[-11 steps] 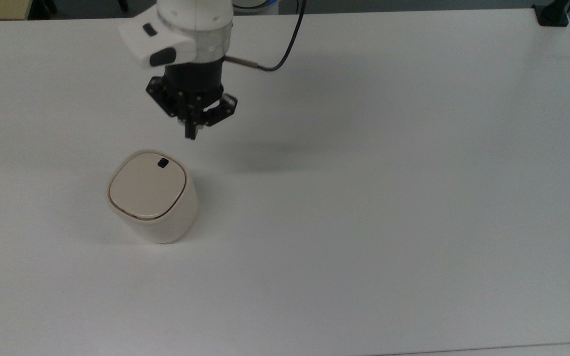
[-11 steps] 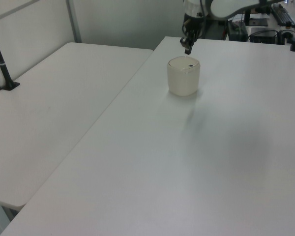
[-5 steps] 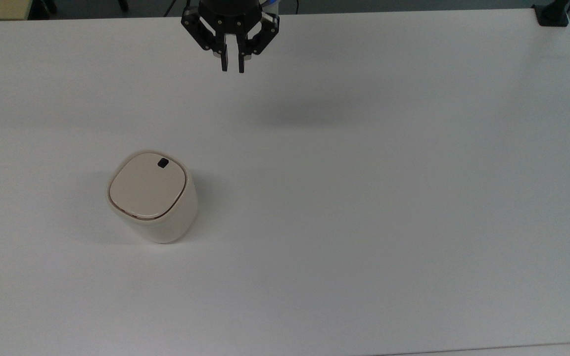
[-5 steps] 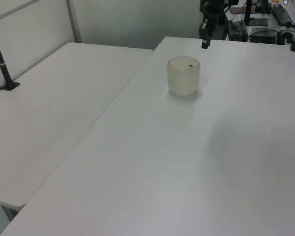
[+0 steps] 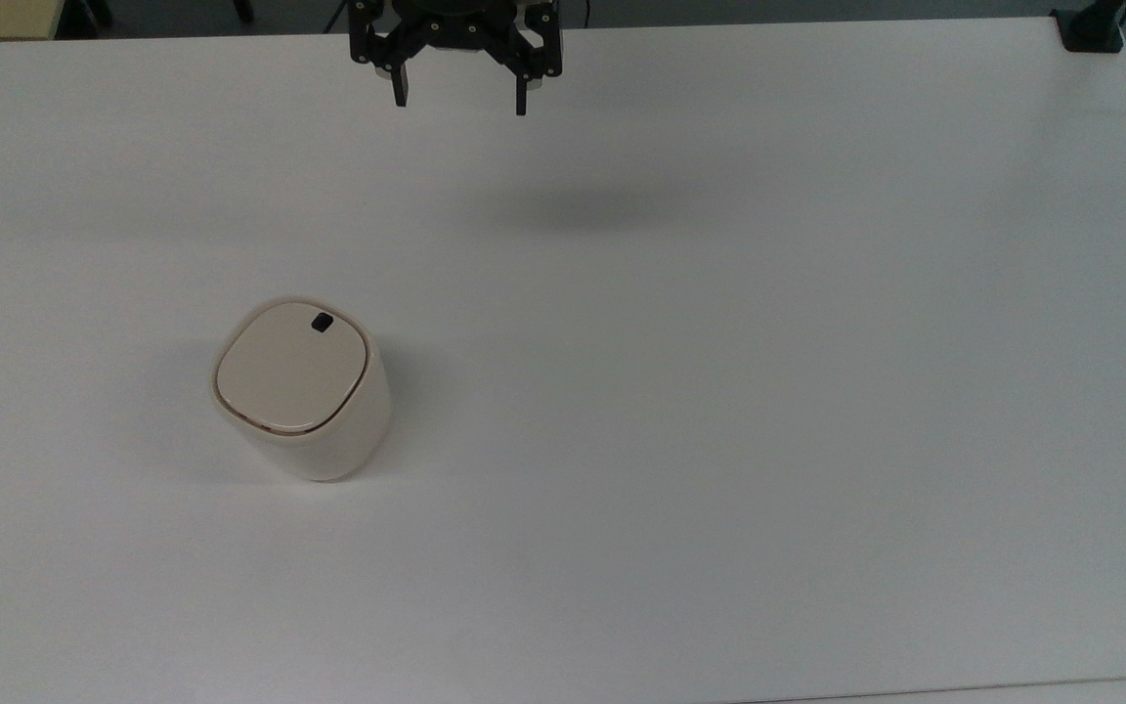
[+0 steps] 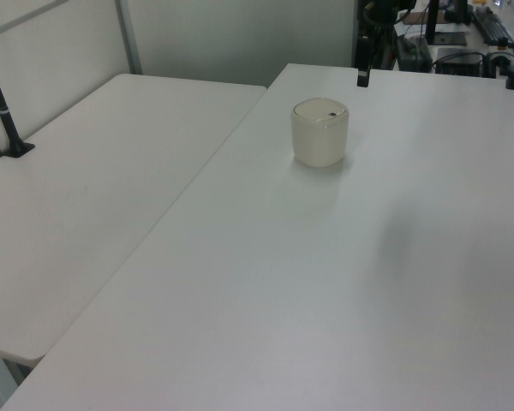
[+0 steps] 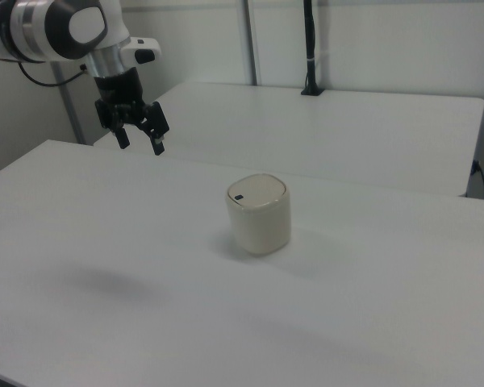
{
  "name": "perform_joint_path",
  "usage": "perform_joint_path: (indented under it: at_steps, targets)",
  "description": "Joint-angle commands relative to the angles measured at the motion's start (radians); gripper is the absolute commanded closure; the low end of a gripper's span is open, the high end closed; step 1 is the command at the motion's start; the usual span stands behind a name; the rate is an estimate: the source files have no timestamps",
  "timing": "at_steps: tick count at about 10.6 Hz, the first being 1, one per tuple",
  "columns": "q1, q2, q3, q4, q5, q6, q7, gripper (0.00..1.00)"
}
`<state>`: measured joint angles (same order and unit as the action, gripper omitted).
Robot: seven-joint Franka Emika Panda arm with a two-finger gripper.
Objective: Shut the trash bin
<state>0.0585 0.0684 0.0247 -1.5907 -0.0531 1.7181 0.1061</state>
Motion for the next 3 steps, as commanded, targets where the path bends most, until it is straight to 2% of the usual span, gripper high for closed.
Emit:
perform_joint_path:
  at_steps: [1, 3]
  targets:
    - [0.015, -0.03, -0.008, -0.049, -0.017, -0.012, -0.022, 0.0]
    - [0.011, -0.032, -0.009, -0.043, -0.017, -0.015, -0.019, 0.0]
